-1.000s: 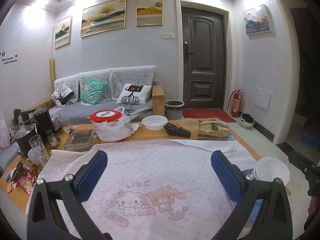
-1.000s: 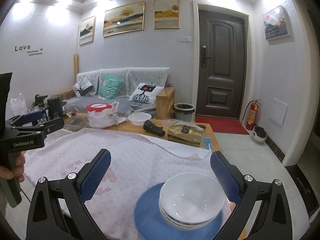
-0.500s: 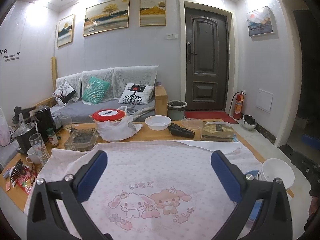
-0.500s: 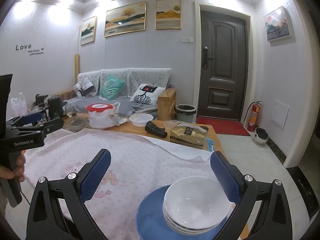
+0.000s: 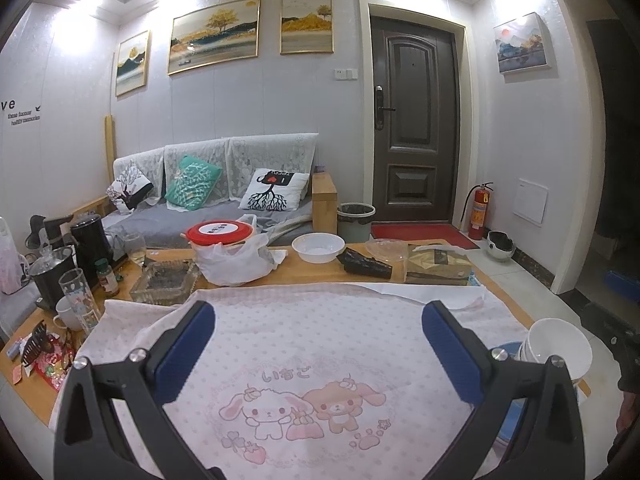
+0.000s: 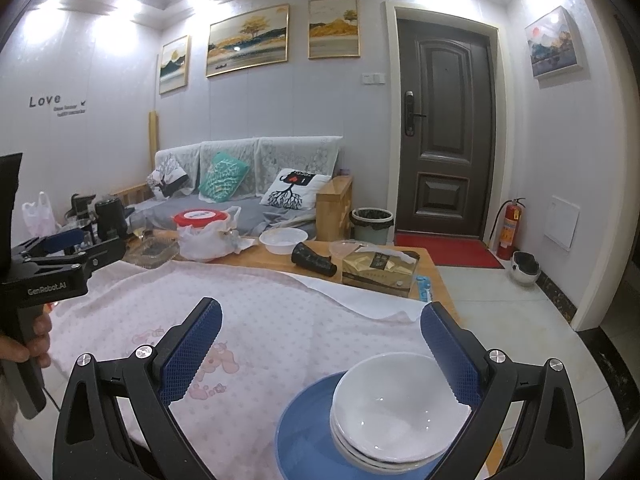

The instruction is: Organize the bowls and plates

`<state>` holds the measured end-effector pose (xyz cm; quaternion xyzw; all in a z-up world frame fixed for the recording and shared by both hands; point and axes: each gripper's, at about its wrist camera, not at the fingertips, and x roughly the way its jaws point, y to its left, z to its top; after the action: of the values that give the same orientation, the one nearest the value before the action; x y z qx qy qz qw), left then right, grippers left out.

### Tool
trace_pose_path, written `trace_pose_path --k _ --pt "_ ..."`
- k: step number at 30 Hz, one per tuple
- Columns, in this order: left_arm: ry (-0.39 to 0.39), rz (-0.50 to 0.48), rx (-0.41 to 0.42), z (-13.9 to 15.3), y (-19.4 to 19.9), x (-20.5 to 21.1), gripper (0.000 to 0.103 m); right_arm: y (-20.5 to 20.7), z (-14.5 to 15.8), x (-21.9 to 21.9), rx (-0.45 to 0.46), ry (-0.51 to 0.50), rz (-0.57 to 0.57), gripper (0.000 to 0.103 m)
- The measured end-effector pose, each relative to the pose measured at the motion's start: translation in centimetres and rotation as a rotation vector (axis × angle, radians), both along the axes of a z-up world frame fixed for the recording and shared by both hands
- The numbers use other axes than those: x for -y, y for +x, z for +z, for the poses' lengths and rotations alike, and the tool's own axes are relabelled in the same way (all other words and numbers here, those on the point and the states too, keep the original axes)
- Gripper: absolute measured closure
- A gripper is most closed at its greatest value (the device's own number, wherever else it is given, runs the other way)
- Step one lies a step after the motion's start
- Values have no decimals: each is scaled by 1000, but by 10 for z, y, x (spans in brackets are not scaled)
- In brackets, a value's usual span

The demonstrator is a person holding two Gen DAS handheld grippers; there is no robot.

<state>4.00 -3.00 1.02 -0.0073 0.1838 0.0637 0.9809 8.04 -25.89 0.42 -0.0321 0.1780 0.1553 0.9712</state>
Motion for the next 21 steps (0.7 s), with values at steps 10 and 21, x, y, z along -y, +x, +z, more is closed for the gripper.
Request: trace_pose_path --k 10,21 --pt "-2 -4 4 1 -1 -1 0 2 -2 -4 -9 -2 3 4" --pt "-7 -17 -6 -1 -4 3 0 4 -4 -8 -13 20 -4 4"
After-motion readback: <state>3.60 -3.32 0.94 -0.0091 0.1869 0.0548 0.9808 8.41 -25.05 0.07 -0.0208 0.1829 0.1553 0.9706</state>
